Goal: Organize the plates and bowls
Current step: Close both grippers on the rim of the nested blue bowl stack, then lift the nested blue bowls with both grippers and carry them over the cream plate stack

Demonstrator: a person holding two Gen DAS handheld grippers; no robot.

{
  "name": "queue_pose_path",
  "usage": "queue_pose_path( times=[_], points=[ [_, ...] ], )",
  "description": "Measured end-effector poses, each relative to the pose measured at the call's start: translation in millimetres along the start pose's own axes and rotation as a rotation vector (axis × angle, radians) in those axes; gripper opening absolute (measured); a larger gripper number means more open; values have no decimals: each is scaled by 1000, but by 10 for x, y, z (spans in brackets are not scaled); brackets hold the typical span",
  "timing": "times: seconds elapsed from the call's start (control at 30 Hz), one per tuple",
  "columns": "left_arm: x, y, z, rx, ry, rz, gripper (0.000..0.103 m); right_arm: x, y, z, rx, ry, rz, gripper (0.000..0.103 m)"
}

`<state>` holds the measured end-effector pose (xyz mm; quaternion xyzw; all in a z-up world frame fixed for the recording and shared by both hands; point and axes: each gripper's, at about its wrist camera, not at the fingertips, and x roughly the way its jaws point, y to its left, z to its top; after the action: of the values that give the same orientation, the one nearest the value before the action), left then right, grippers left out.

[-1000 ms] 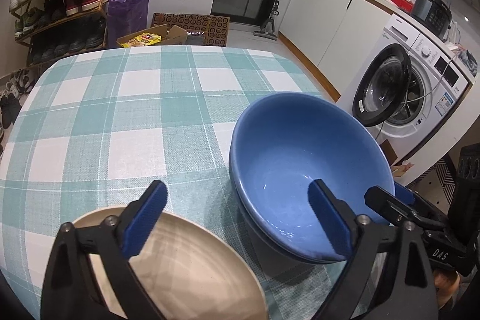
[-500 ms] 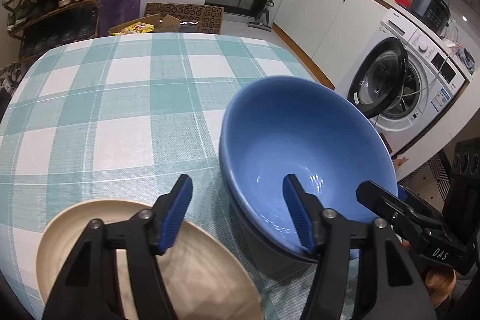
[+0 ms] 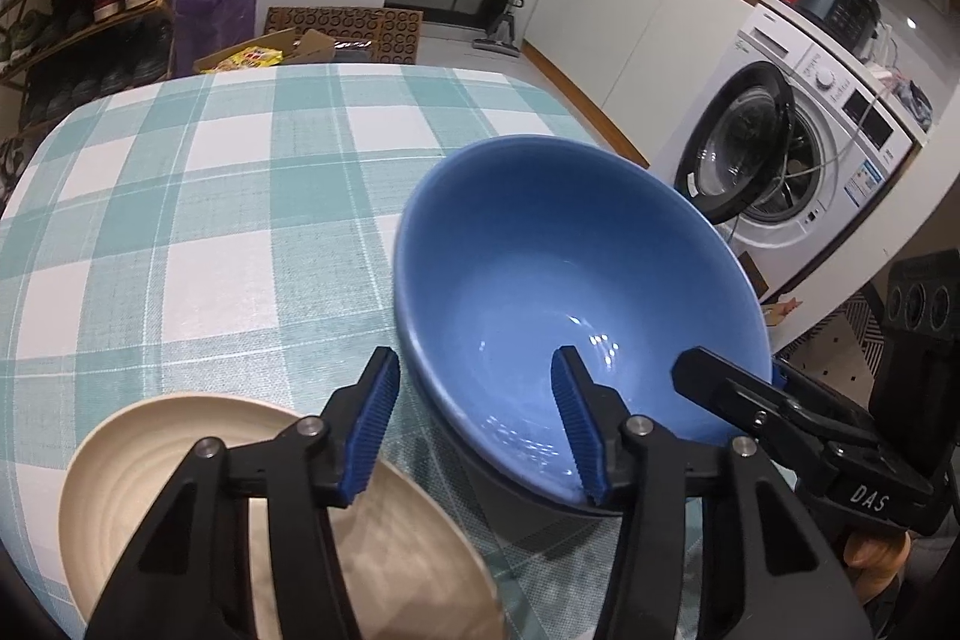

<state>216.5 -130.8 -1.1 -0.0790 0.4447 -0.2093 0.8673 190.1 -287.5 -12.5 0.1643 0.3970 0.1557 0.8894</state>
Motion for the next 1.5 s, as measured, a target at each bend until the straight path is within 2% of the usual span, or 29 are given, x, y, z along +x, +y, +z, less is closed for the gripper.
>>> queue_pose_path(
  times=[0.33,0.67,1.5],
  points=[
    [-29,59,19,-23,-15,11,51,-5,8,-4,1,-3,-6,67],
    [-16,67,8,-34,-15,-16,37,-10,-9,0,4,-2,-5,67],
    [-53,-18,8,-9,-17,19,37,-116,7,11,-5,-11,-48,58]
  ],
)
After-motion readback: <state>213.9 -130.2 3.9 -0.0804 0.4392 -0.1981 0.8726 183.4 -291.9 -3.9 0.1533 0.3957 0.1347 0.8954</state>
